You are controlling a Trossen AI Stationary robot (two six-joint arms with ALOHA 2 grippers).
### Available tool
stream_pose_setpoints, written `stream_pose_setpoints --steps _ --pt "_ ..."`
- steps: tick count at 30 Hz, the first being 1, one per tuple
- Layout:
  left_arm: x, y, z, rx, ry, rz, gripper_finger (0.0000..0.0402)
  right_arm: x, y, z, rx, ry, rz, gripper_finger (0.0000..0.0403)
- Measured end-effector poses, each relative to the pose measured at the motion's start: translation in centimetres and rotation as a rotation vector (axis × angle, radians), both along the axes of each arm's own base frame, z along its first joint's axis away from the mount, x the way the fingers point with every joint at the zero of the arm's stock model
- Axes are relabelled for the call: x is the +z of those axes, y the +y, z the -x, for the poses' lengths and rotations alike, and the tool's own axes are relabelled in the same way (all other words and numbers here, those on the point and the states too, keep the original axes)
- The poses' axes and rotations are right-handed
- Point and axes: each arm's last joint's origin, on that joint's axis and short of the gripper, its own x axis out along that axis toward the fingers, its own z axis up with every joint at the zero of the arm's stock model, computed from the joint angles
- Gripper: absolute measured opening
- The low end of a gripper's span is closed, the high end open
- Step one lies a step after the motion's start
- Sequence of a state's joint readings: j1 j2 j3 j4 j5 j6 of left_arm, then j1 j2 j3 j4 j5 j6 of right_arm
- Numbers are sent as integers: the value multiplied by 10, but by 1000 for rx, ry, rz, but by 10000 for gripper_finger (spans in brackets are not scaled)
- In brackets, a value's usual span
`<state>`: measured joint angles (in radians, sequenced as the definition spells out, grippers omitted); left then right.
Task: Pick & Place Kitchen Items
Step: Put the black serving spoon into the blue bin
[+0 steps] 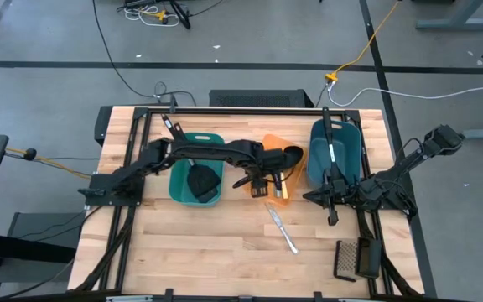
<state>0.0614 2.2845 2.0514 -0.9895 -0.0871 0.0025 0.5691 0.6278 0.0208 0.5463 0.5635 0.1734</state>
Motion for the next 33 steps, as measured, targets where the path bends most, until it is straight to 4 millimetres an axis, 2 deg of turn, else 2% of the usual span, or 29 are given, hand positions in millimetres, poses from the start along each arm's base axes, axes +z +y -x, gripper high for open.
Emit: stream_pose_setpoints --steps 2,7,9,16,25,30,33 --pt "-1 2 -9 -10 -21 -34 230 -1 0 0 -1 10 4 9" --pt "-8 7 -13 -23 35 -85 235 -2 0 -1 -1 16 8 9" --pt "-5 10 -15 -19 -6 -73 230 -3 0 -1 1 23 12 9" --pt "-10 25 -12 5 11 -49 200 -3 0 -1 -1 23 9 9" --pt "-37 26 -6 18 64 -28 180 -3 0 -1 -1 23 10 9" --pt "-39 28 -6 24 60 -35 173 -3 0 -1 -2 23 10 9" --pt "-39 28 -6 5 61 -42 151 -3 0 -1 -3 23 10 9"
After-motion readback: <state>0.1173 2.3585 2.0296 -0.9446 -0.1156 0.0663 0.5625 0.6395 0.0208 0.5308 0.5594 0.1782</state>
